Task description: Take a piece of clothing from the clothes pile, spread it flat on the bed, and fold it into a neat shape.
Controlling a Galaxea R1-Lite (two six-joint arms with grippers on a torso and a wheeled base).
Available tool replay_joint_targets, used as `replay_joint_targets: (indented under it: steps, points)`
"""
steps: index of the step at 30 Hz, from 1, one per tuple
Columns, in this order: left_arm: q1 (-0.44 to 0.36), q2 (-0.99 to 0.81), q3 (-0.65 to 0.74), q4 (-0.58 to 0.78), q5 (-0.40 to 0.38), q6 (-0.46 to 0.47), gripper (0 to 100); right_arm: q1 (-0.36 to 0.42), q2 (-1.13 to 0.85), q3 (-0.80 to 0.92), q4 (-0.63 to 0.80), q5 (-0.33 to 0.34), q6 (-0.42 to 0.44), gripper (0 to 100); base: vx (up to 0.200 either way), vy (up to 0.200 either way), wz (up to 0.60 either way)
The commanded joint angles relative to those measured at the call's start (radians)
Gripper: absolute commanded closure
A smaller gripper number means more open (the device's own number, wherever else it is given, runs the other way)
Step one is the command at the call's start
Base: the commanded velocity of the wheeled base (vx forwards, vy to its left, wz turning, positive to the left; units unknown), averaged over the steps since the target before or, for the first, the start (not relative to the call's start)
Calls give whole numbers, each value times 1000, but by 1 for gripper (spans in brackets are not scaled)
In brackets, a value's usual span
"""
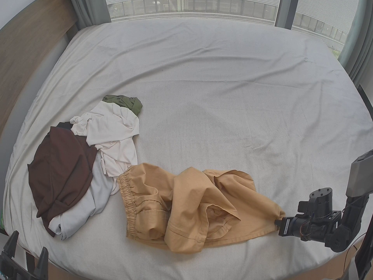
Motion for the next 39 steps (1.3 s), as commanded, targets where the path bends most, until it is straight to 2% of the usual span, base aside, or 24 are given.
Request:
replay_joint_targets:
  steps: [1,8,11,14,16,18,19,22,24,28,29,31,34,35,36,38,39]
  points:
    - [-2,-16,18,1,0,2,0,7,-8,5,-41,2,1,0,0,0,0]
    - [-3,-16,18,-2,-14,8,0,43,-173,60,-218,7,-16,0,0,0,0]
    - [-3,-16,18,-4,-15,10,0,86,-248,60,-229,10,-15,0,0,0,0]
    - [-3,-16,18,-7,-26,19,0,169,-333,52,-227,2,-9,0,0,0,0]
    - [-3,-16,18,-25,-29,10,0,182,-339,45,-227,1,-10,0,0,0,0]
    - [-2,-16,-7,-65,-28,2,0,182,-339,40,-227,1,-10,0,0,0,0]
    - [-9,8,-125,-159,-28,-2,0,183,-339,35,-229,4,-10,0,0,0,0]
    - [-34,96,-228,-140,-37,1,0,218,-333,15,-239,28,-13,0,0,0,0]
    - [-74,123,-219,-102,-66,-4,0,289,-333,-3,-239,47,-10,0,0,0,0]
    - [-144,166,-177,-51,-141,-16,0,375,-304,-31,-233,53,-9,0,0,0,0]
    - [-149,171,-176,-48,-147,-18,0,379,-299,-32,-235,53,-9,0,0,0,0]
    - [-178,263,-188,-51,-209,-65,0,410,-261,-58,-239,73,-7,0,0,0,0]
    - [-186,321,-205,-57,-230,-87,0,415,-250,-80,-238,87,-7,0,0,0,0]
    - [-201,442,-246,-88,-279,-163,0,419,-232,-143,-224,107,8,0,0,0,0]
    - [-201,450,-249,-90,-282,-169,0,419,-232,-147,-222,107,11,0,0,0,0]
    - [-223,565,-265,-157,-350,-275,0,439,-210,-202,-198,110,103,0,0,0,0]
    - [-223,565,-265,-157,-350,-275,0,439,-210,-202,-198,110,103,0,0,0,0]
